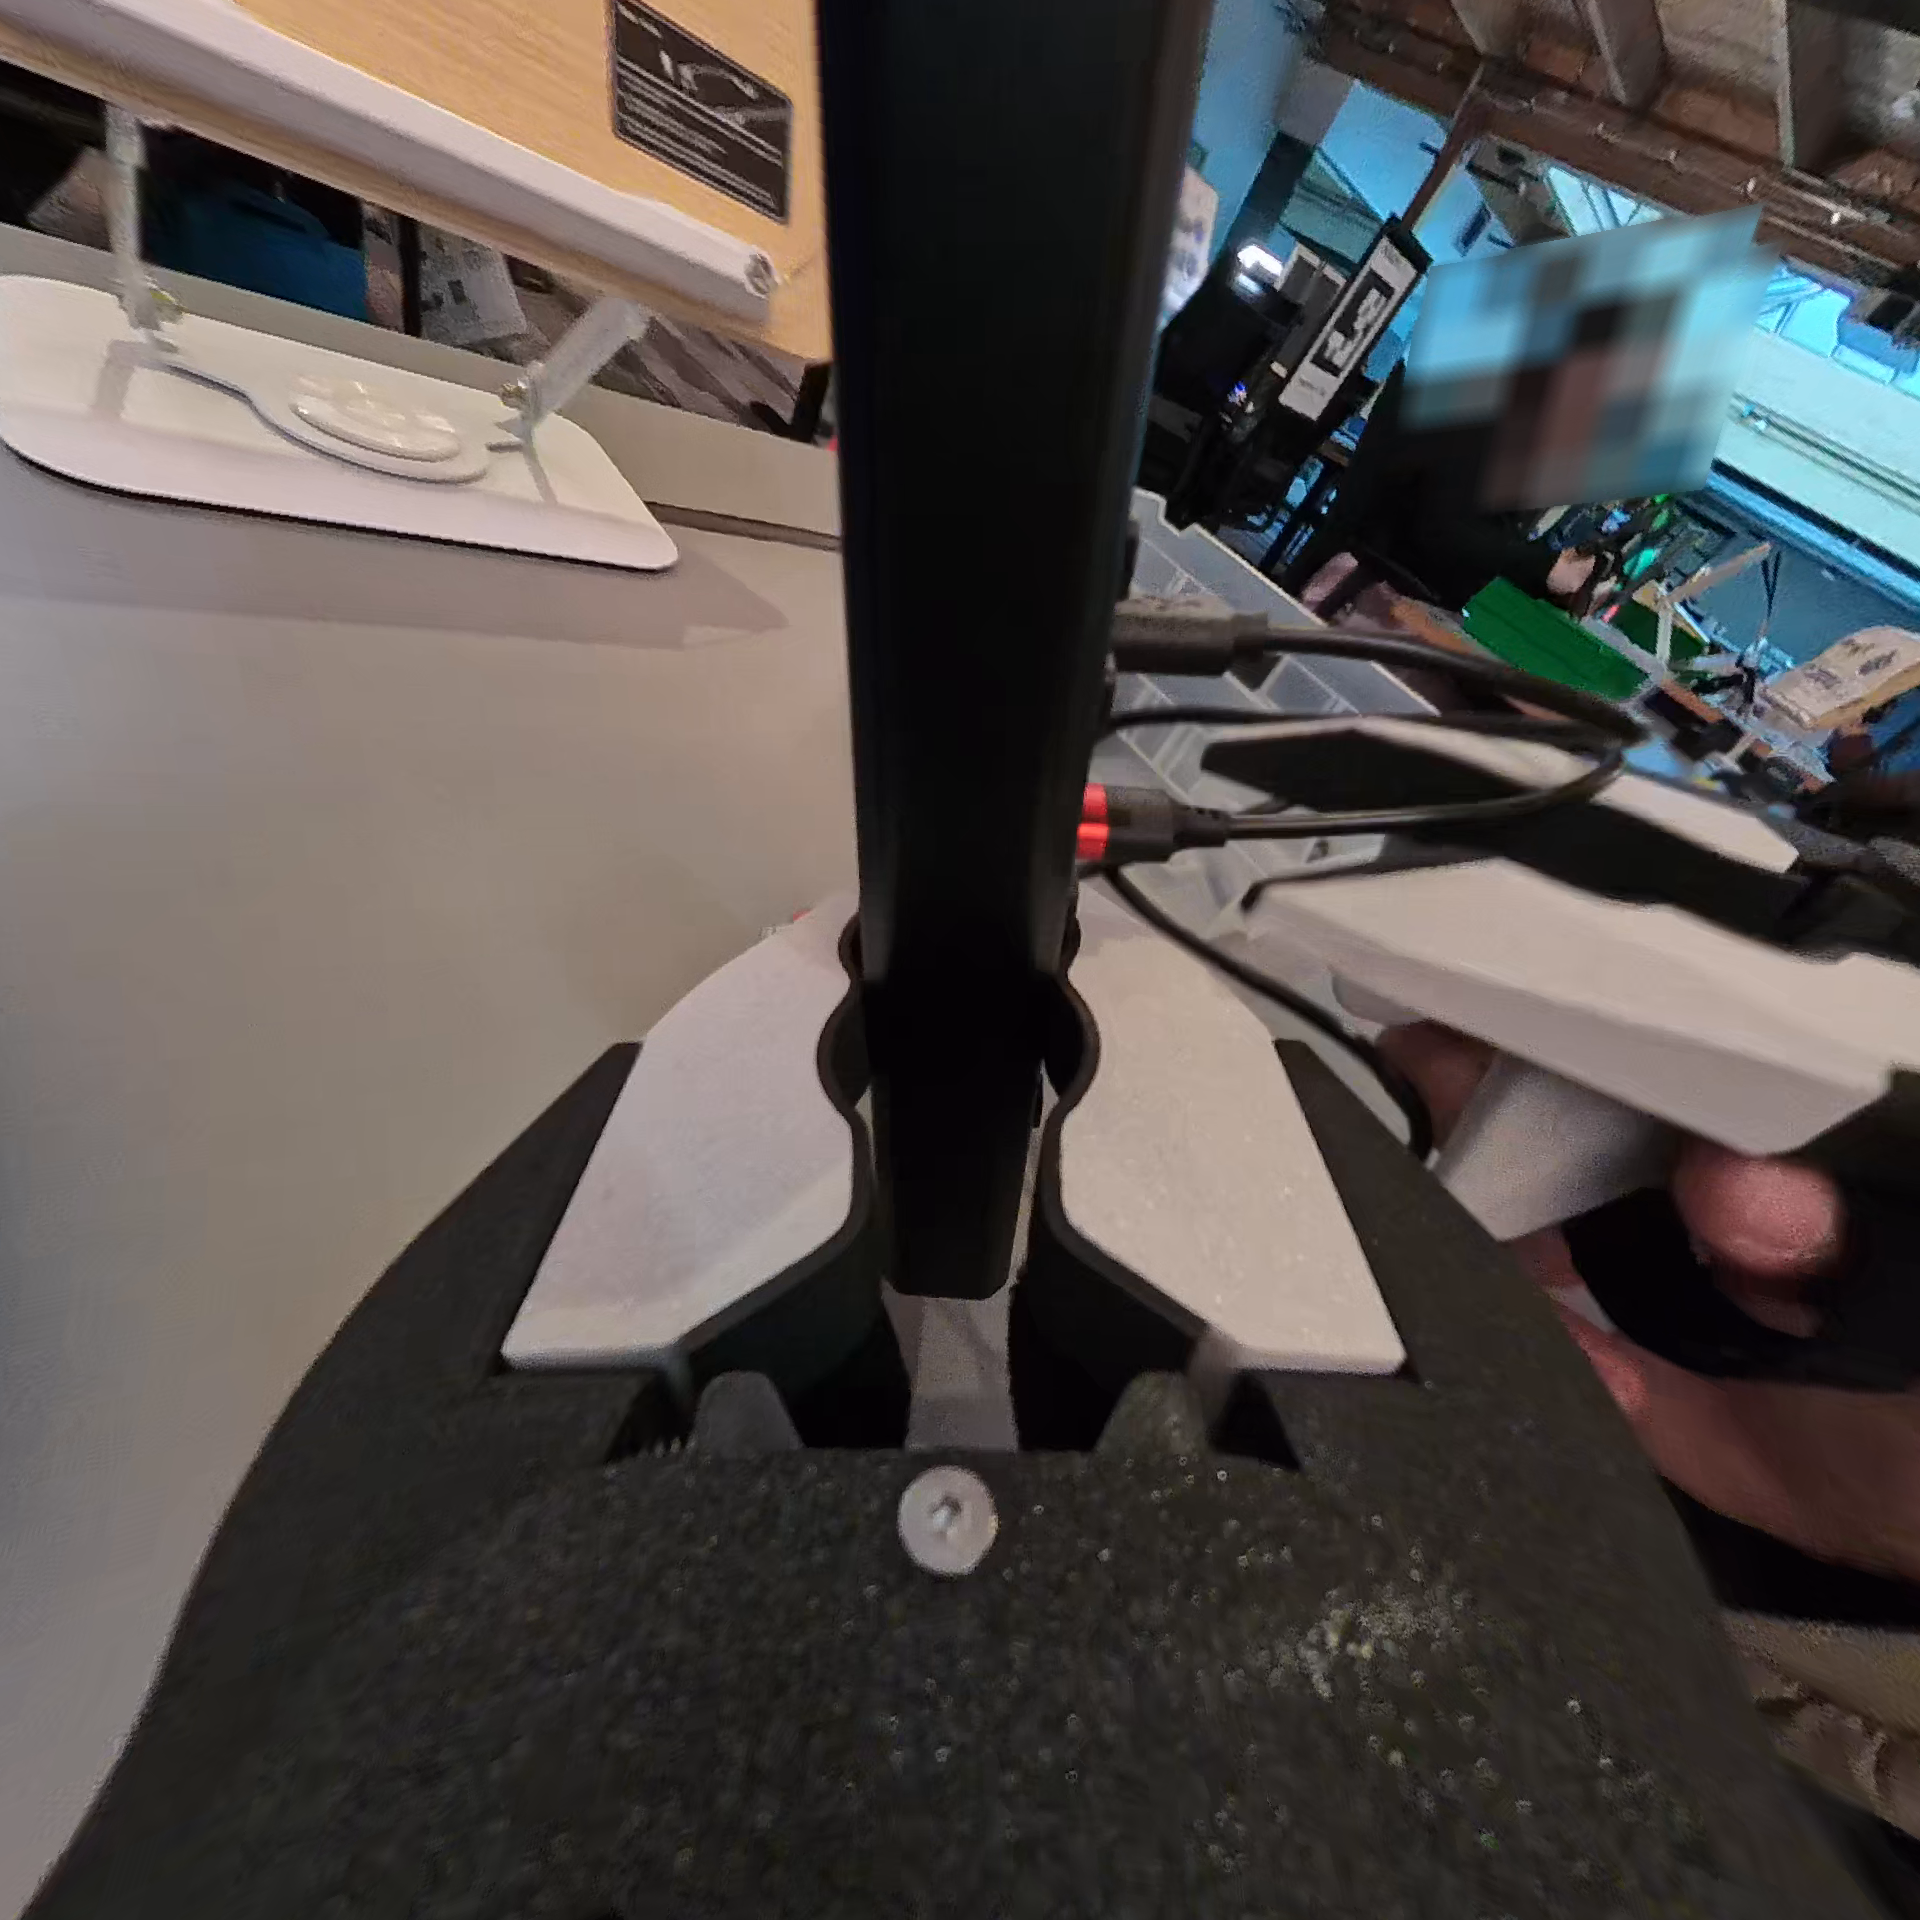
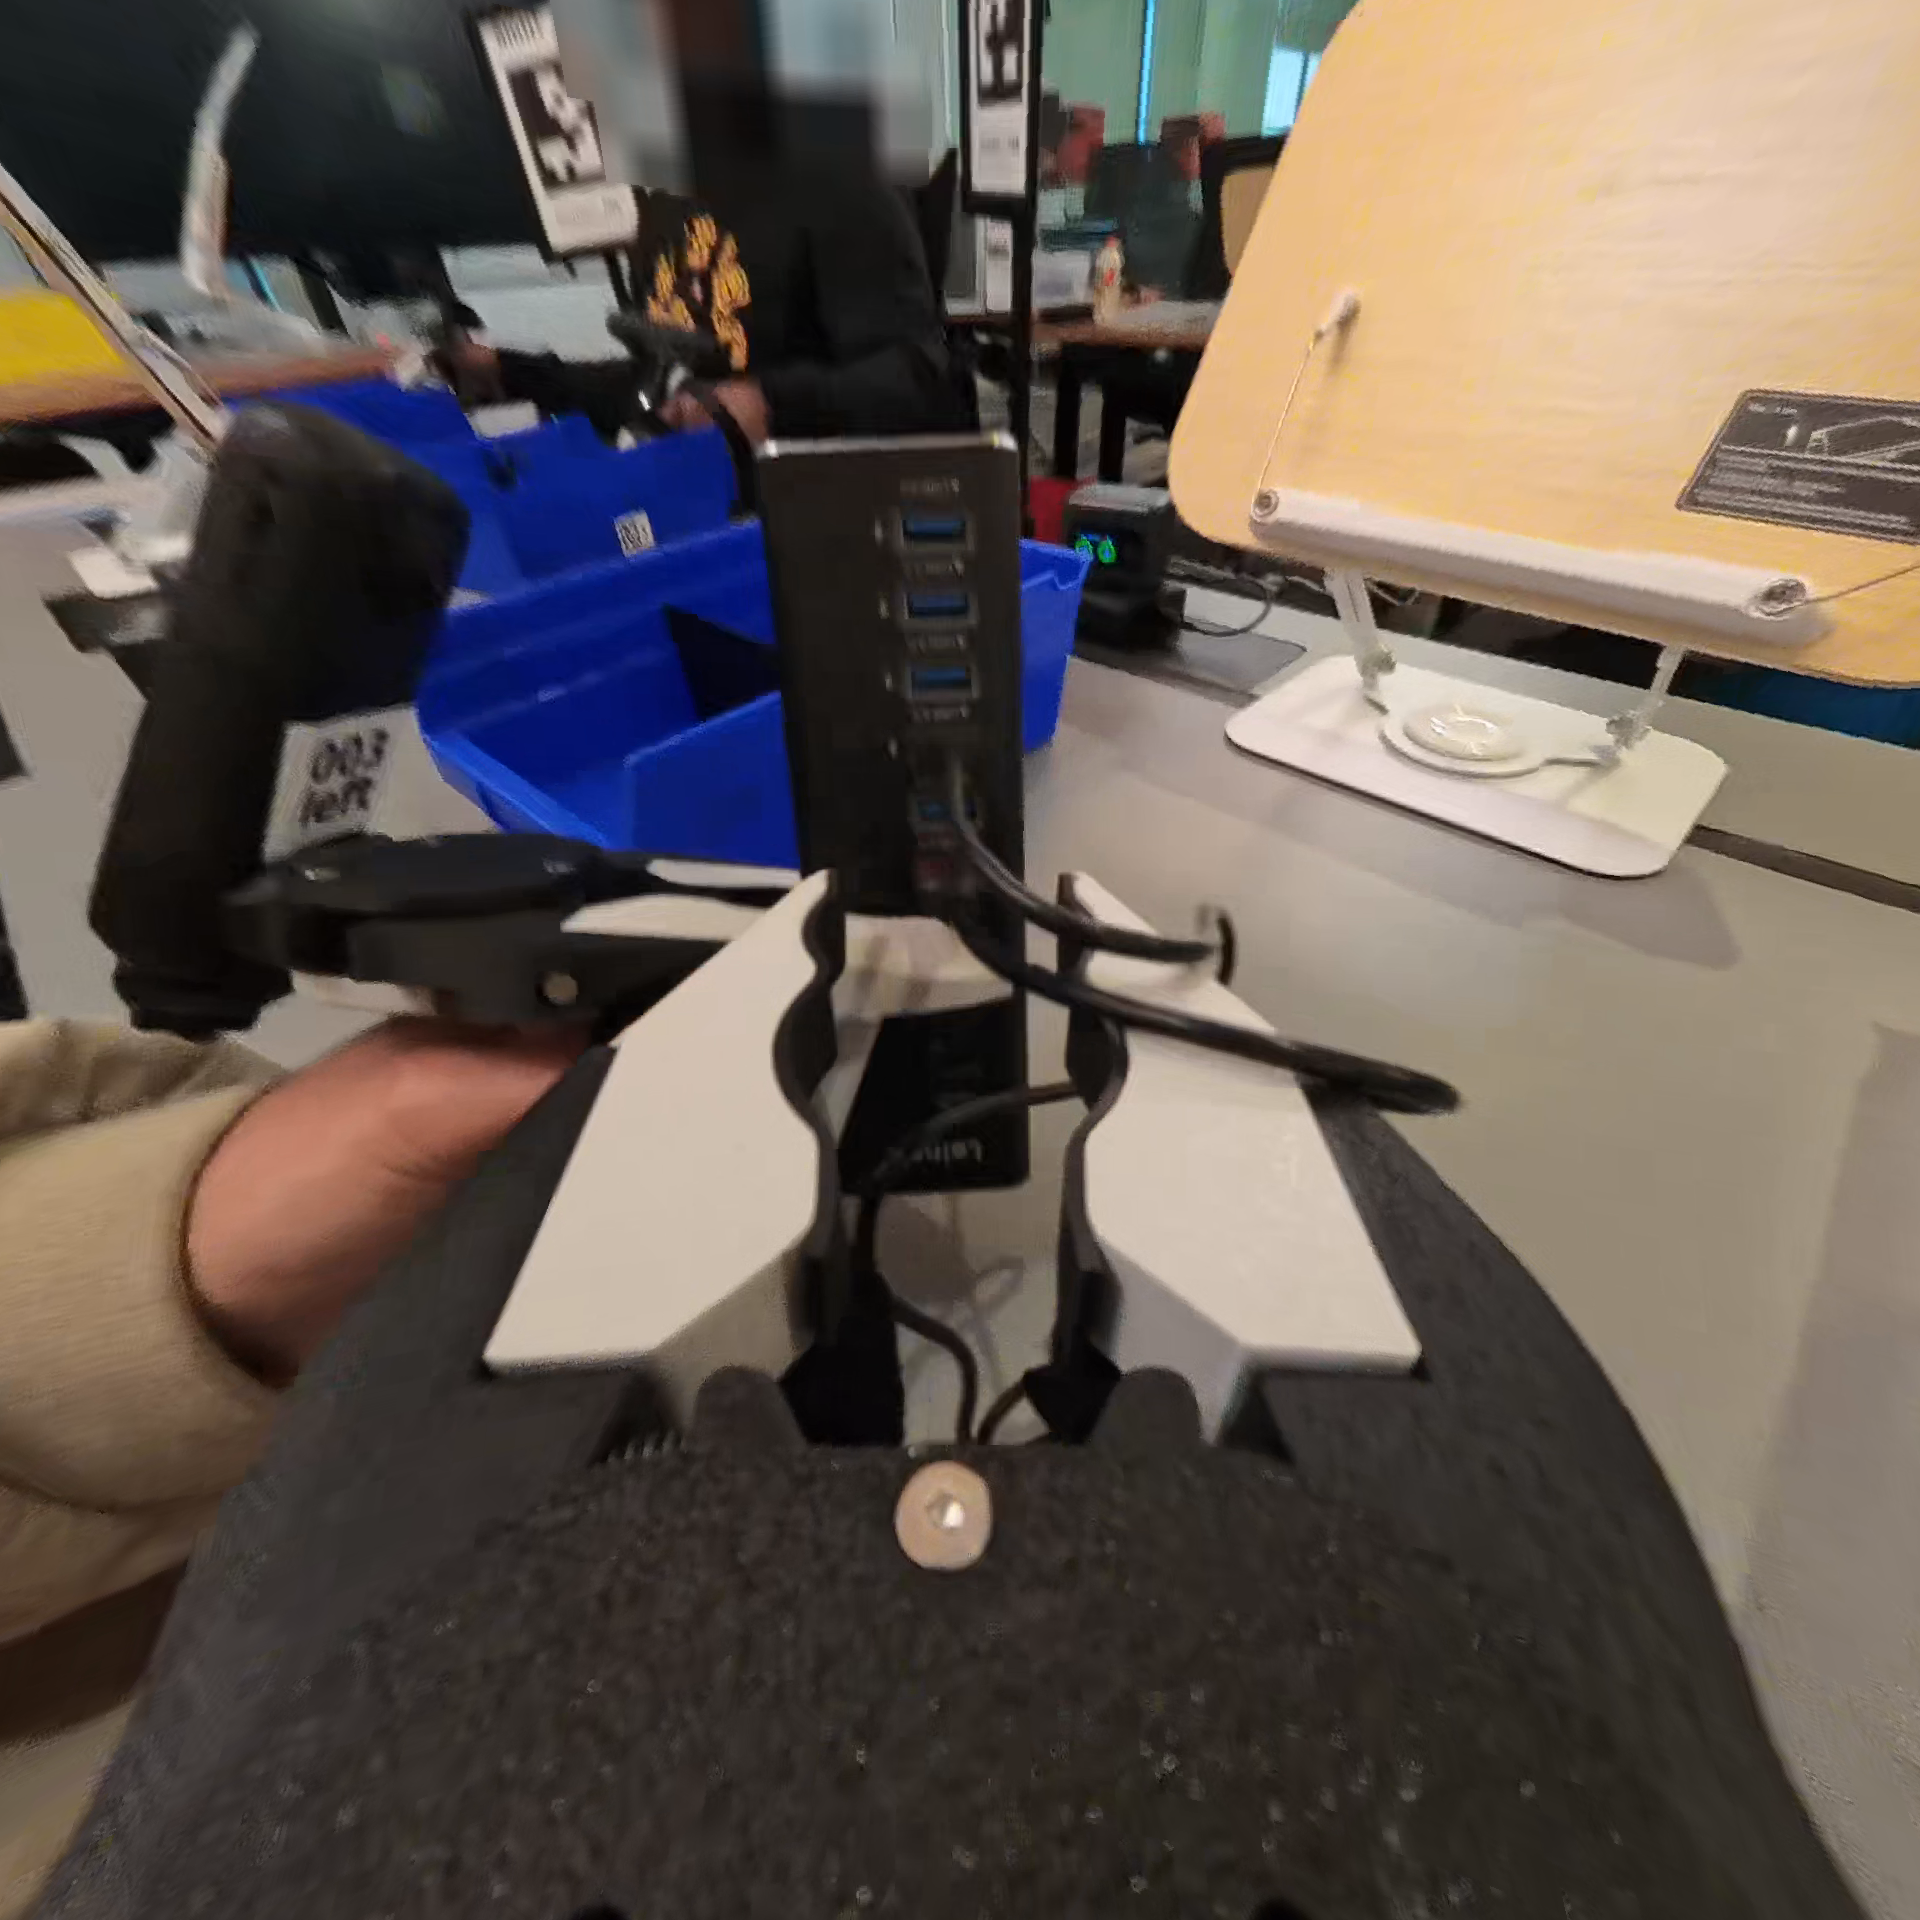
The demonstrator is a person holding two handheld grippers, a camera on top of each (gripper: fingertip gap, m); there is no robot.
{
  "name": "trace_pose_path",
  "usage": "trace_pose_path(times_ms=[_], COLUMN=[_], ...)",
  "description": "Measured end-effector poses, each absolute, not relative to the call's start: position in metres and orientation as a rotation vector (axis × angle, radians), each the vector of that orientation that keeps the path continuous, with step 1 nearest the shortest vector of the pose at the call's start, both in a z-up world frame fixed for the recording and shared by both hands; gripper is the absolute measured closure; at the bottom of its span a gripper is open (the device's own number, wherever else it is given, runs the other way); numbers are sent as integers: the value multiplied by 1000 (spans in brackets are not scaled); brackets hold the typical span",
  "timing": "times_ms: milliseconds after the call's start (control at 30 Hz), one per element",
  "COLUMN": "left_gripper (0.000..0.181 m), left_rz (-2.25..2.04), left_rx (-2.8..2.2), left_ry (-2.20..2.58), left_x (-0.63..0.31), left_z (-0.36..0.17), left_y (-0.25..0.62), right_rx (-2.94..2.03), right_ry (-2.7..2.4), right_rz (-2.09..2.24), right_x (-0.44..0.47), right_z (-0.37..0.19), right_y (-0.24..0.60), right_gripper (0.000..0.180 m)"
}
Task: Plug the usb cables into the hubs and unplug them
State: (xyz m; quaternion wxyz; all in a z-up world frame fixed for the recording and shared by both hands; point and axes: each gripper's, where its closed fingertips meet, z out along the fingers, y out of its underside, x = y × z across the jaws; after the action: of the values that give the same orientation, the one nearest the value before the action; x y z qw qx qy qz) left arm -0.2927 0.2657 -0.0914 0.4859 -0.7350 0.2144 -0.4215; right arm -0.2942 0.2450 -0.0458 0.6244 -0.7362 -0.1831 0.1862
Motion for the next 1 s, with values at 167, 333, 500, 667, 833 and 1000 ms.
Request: trace_pose_path(times_ms=[167, 333, 500, 667, 833, 1000], left_gripper=[152, 152, 152, 151, 150, 150], left_rz=[-1015, -1041, -1008, -939, -974, -983], left_rx=[-1792, -1804, -1836, -1823, -1807, -1797], left_ry=[584, 609, 631, 658, 650, 685], left_x=[-280, -278, -279, -281, -275, -270], left_z=[-94, -96, -102, -98, -95, -92], left_y=[253, 251, 254, 257, 252, 248], right_rx=[-1716, -1699, -1750, -1763, -1741, -1716], right_ry=[-484, -512, -521, -480, -387, -327], right_rz=[358, 322, 316, 342, 353, 344], right_x=[-290, -288, -287, -287, -282, -277], right_z=[-60, -63, -69, -67, -63, -61], right_y=[246, 246, 248, 248, 243, 237], right_gripper=[153, 164, 165, 165, 165, 165])
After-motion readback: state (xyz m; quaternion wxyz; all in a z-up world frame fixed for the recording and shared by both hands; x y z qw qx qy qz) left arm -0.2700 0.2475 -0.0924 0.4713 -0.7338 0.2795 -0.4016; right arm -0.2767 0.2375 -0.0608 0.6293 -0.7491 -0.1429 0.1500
